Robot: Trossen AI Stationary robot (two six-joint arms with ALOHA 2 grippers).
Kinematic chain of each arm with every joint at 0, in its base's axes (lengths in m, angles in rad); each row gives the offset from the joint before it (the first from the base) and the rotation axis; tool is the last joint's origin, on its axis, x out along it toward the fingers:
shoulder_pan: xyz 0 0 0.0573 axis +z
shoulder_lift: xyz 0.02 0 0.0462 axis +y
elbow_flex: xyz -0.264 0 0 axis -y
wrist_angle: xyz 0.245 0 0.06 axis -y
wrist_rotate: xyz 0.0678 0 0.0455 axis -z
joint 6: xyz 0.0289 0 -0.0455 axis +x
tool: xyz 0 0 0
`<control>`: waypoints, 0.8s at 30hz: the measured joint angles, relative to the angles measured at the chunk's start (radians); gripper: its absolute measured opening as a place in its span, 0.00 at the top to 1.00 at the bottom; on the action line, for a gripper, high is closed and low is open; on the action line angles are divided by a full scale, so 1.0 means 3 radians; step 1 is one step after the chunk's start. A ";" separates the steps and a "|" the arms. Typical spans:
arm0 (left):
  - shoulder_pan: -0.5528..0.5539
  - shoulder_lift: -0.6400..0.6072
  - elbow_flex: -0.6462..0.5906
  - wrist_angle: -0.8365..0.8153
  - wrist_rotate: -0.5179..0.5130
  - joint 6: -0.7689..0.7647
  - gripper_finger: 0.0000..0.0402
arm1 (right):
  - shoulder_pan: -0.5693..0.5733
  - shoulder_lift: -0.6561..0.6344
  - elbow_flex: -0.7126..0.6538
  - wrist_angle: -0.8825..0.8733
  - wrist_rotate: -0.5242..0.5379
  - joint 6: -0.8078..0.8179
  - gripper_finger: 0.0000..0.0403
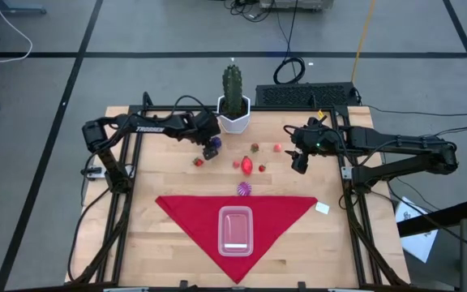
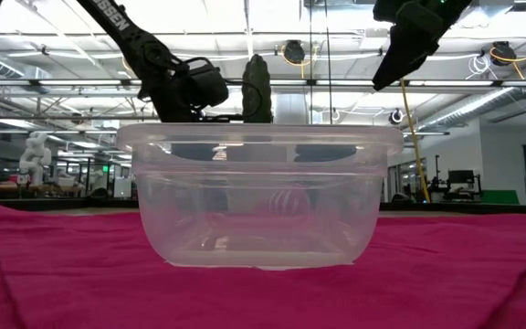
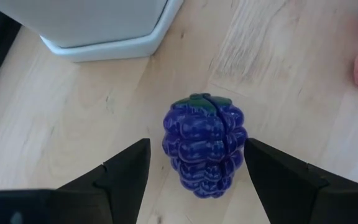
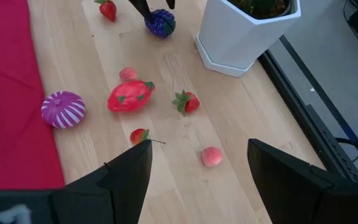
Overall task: Pick and placing Produce into tupperware
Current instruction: Put the blackberry into the transparent bin
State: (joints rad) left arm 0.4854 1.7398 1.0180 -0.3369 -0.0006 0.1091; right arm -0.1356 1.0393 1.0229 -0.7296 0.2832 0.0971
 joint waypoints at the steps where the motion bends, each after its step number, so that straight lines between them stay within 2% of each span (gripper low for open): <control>1: 0.0000 0.0002 0.0000 0.0003 0.0001 -0.0001 0.34 | -0.0001 0.0000 0.0000 -0.0001 -0.0001 0.0000 0.37; 24: -0.0012 0.0151 0.0001 0.0174 0.0086 -0.0087 0.34 | 0.0000 -0.0001 0.0000 -0.0003 -0.0004 0.0075 0.37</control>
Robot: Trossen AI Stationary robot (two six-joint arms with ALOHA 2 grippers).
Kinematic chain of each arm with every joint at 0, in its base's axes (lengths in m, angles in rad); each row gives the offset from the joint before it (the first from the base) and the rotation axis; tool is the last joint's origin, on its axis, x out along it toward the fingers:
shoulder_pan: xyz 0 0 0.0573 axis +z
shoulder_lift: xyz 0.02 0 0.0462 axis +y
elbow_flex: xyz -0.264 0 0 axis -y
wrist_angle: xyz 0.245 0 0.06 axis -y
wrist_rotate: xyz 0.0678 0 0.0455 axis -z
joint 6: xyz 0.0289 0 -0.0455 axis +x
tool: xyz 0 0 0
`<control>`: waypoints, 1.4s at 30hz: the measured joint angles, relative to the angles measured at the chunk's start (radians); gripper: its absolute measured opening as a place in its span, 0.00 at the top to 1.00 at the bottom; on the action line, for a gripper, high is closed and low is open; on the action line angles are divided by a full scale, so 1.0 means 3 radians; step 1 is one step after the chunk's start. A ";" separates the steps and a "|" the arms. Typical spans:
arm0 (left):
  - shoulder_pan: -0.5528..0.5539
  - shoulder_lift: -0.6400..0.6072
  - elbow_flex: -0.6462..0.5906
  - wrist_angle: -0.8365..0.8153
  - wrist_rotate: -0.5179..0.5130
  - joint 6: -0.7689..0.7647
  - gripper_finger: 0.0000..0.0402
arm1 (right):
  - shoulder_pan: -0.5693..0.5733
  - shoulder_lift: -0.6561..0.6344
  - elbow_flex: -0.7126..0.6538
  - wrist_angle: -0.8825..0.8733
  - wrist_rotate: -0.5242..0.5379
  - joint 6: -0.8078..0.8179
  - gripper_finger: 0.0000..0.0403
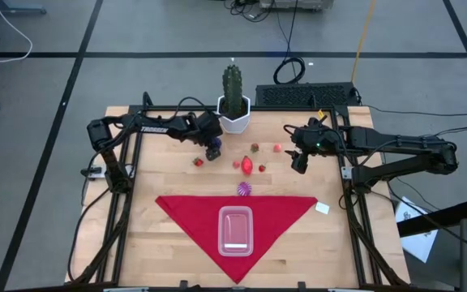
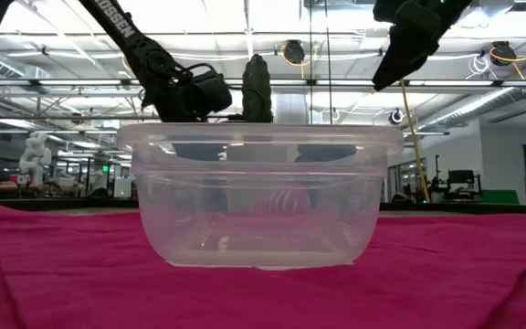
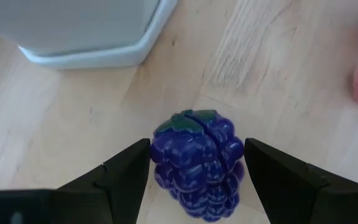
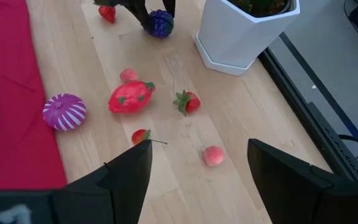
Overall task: Pick and placing Produce into tupperware
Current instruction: Put the blackberry into the transparent bin
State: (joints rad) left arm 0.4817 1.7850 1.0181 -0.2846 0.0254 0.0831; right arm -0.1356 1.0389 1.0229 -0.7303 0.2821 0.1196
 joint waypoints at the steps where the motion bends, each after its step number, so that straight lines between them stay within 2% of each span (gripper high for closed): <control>1: 0.0000 0.0011 -0.0002 -0.0018 -0.0001 -0.0024 0.34 | 0.0000 0.0000 0.0000 0.0000 0.0000 0.0000 0.37; 8: 0.0000 0.0130 -0.0001 0.0030 0.0000 -0.0059 0.34 | 0.0000 0.0000 0.0000 -0.0001 -0.0009 0.0000 0.37; 42: -0.0074 0.0130 -0.0001 -0.0012 0.0009 -0.0105 0.34 | 0.0000 0.0000 0.0000 0.0001 -0.0011 -0.0001 0.37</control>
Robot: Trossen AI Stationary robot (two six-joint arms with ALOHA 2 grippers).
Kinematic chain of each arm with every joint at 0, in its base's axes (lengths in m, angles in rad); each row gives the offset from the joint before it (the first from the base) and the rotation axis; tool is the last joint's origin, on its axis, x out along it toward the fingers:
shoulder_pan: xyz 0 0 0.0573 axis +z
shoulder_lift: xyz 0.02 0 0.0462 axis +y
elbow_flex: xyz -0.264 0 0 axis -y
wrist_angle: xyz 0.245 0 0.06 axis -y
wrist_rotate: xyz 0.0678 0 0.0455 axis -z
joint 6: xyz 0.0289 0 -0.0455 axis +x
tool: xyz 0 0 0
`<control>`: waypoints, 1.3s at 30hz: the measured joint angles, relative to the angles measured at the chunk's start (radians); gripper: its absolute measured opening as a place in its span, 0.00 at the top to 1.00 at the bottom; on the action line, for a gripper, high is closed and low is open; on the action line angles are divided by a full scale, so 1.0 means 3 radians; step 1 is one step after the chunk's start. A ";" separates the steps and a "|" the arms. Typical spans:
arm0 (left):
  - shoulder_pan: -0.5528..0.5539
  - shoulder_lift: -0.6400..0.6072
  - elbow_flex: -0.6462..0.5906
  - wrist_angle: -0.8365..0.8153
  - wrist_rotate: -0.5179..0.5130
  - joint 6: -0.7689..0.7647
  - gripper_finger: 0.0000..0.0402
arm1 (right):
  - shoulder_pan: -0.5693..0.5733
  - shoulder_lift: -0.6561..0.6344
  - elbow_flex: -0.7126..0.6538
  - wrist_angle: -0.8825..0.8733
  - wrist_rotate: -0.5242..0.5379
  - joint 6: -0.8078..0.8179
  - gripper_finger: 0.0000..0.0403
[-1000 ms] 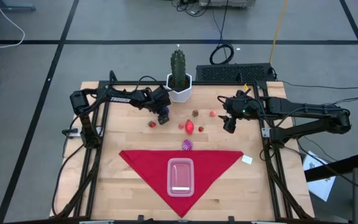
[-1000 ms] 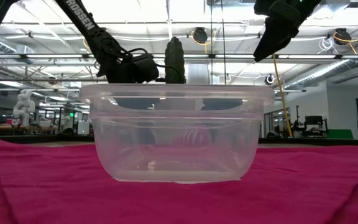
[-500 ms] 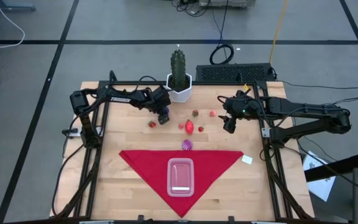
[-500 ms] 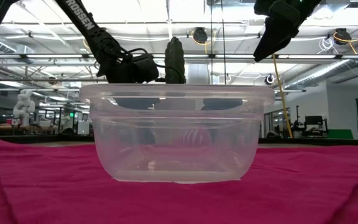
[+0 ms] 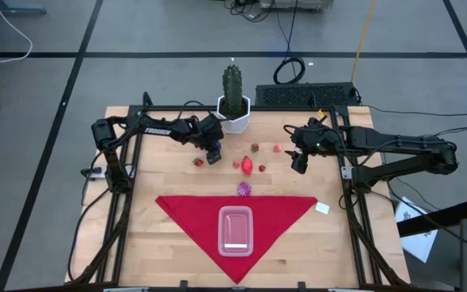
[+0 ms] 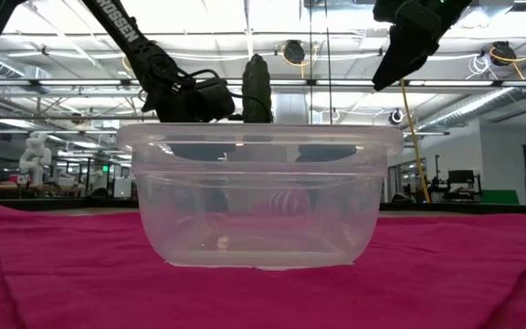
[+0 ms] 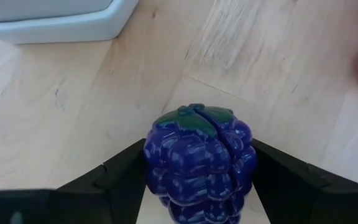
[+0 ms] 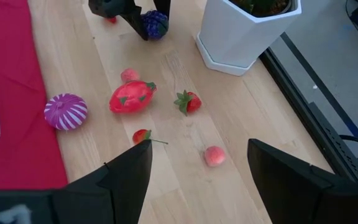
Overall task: Pick and placing Produce into tupperware
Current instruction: Put the blackberry into the transparent bin
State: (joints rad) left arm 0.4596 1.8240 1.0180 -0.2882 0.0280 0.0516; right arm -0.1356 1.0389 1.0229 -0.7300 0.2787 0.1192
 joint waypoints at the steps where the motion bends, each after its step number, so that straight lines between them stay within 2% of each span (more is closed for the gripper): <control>1: 0.0000 0.0001 0.0000 0.0000 0.0000 0.0020 0.34 | 0.0000 0.0000 0.0000 0.0000 0.0000 0.0000 0.37; 18: -0.0007 0.0001 0.0000 -0.0018 -0.0014 0.0061 0.34 | 0.0000 0.0000 0.0000 0.0000 0.0000 0.0000 0.37; 23: -0.0012 0.0001 0.0000 -0.0022 -0.0150 0.0056 0.34 | 0.0000 0.0000 0.0000 -0.0001 0.0000 0.0000 0.37; 30: -0.0023 0.0001 0.0000 -0.0022 -0.0158 0.0064 0.34 | 0.0000 0.0000 0.0000 0.0000 0.0000 0.0000 0.37; 39: -0.0086 0.0001 0.0003 -0.0017 -0.0157 0.0072 0.51 | 0.0000 0.0000 0.0000 0.0000 0.0000 0.0000 0.37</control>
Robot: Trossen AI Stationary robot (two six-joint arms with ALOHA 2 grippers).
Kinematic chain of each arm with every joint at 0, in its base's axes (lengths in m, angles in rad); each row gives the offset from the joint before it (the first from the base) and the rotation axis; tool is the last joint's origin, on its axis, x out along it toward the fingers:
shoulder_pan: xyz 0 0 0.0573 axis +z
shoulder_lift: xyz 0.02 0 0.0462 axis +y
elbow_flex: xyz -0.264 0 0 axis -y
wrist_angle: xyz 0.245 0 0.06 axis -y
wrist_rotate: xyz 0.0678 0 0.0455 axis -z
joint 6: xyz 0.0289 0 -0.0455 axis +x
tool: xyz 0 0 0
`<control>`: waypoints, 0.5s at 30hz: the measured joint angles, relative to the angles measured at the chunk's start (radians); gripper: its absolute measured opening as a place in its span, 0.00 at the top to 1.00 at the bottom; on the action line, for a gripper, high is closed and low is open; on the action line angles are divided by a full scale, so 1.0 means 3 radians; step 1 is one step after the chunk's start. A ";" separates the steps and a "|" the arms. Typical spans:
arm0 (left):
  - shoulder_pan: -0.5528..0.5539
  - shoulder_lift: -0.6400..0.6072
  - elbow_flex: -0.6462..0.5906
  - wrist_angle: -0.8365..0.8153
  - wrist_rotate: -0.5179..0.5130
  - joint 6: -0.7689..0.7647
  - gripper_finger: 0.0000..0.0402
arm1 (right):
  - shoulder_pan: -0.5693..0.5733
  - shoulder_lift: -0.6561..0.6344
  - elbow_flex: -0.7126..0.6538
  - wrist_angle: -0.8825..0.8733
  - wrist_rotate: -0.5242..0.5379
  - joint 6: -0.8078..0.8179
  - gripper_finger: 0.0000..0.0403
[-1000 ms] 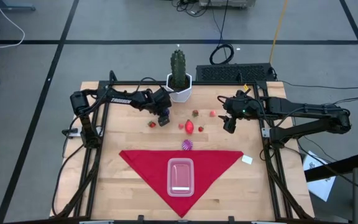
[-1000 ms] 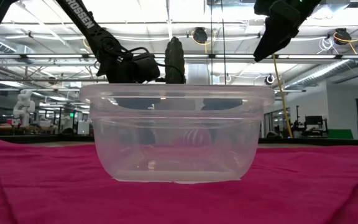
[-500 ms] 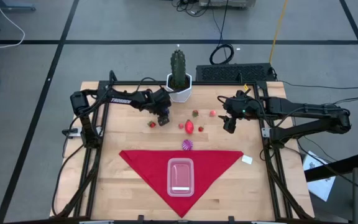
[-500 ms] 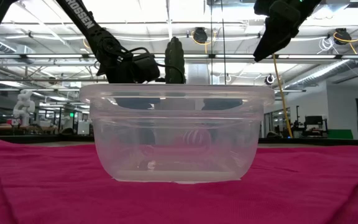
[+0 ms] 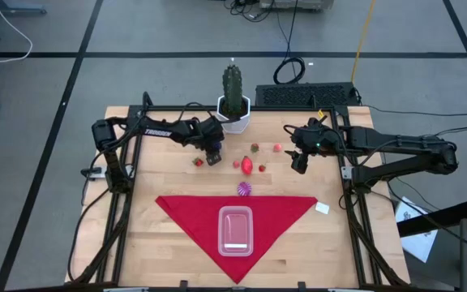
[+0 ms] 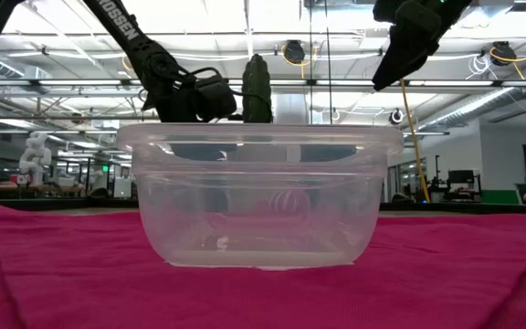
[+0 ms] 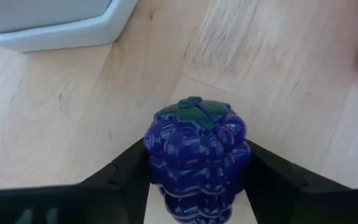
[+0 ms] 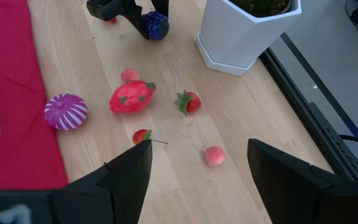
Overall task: Pick and placing Produce into tupperware
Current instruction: Put the blackberry into the transparent bin
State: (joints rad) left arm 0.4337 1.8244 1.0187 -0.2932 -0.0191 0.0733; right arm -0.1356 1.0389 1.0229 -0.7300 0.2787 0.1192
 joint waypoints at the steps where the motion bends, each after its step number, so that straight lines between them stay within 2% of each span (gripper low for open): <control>1: -0.0002 0.0000 0.0000 0.0000 -0.0001 0.0000 0.51 | 0.0000 0.0000 0.0000 0.0000 0.0000 0.0000 0.37; 3: -0.0006 0.0000 0.0000 0.0000 0.0001 -0.0001 0.51 | 0.0000 0.0000 0.0000 0.0000 0.0000 0.0000 0.37; 9: -0.0041 0.0000 0.0000 -0.0013 0.0002 -0.0016 0.41 | 0.0000 0.0000 0.0000 -0.0001 0.0000 0.0000 0.37; 15: -0.0088 -0.0002 0.0000 -0.0011 0.0002 -0.0015 0.44 | 0.0000 0.0000 0.0000 0.0000 0.0000 0.0000 0.37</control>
State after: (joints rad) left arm 0.4073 1.8237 1.0187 -0.2966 -0.0185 0.0689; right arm -0.1356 1.0389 1.0229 -0.7300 0.2787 0.1192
